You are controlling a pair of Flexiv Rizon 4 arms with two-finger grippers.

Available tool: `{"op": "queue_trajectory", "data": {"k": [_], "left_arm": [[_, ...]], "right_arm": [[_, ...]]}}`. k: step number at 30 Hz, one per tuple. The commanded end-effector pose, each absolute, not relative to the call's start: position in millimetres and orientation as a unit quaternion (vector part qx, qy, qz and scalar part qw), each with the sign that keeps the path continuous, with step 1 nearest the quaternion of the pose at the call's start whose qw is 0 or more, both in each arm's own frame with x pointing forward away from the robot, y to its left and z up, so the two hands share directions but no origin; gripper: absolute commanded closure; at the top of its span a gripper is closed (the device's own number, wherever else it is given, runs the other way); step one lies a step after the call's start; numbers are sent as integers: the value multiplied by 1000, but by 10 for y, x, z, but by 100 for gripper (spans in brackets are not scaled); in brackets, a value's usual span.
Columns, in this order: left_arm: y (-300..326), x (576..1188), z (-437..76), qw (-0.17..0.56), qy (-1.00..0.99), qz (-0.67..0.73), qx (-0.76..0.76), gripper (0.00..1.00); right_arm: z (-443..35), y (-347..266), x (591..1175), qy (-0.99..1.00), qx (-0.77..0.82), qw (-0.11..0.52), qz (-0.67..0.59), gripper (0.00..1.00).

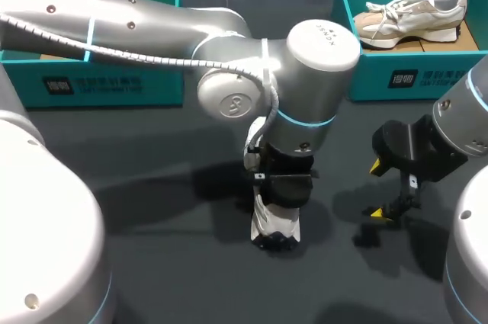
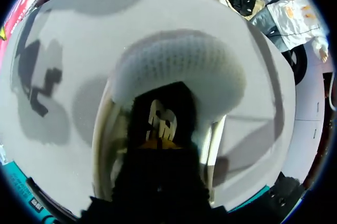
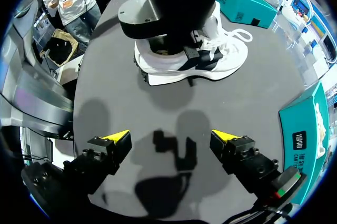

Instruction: Take the shoe out of the shoebox, open the shoe tongue, remove and reinsert the insole, then place the shoe into the shoebox

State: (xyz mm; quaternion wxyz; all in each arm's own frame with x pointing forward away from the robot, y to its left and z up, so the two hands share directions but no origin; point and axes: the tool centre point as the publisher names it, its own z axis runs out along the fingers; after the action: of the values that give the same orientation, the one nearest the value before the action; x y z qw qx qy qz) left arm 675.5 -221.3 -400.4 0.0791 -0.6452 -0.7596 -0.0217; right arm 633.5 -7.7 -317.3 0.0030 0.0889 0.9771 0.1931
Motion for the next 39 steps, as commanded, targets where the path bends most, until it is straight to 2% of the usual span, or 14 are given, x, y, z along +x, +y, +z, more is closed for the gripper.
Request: {"op": "queue_trajectory", "data": {"k": [1,8,13,19,28,33,39], "left_arm": [[-2138,6776,-4029,47,-761,11,-647,100],[-2169,6664,-3626,-2,-741,35,-671,100],[-2221,6557,-3545,21,-718,24,-696,100],[-2211,6567,-3766,61,-716,-35,-695,100],[-2138,6706,-4100,88,-736,-43,-670,100],[-2168,6741,-4162,64,-755,-13,-652,100],[-2257,6738,-4096,4,-776,27,-631,100]], "right_arm": [[-3170,-80,6310,977,89,5,192,0],[-3170,-80,6310,977,89,5,192,0],[-3170,-80,6310,977,89,5,192,0],[-3170,-80,6310,977,89,5,192,0],[-3170,-80,6310,977,89,5,192,0],[-3170,-80,6310,977,89,5,192,0],[-3170,-80,6310,977,89,5,192,0]]}}
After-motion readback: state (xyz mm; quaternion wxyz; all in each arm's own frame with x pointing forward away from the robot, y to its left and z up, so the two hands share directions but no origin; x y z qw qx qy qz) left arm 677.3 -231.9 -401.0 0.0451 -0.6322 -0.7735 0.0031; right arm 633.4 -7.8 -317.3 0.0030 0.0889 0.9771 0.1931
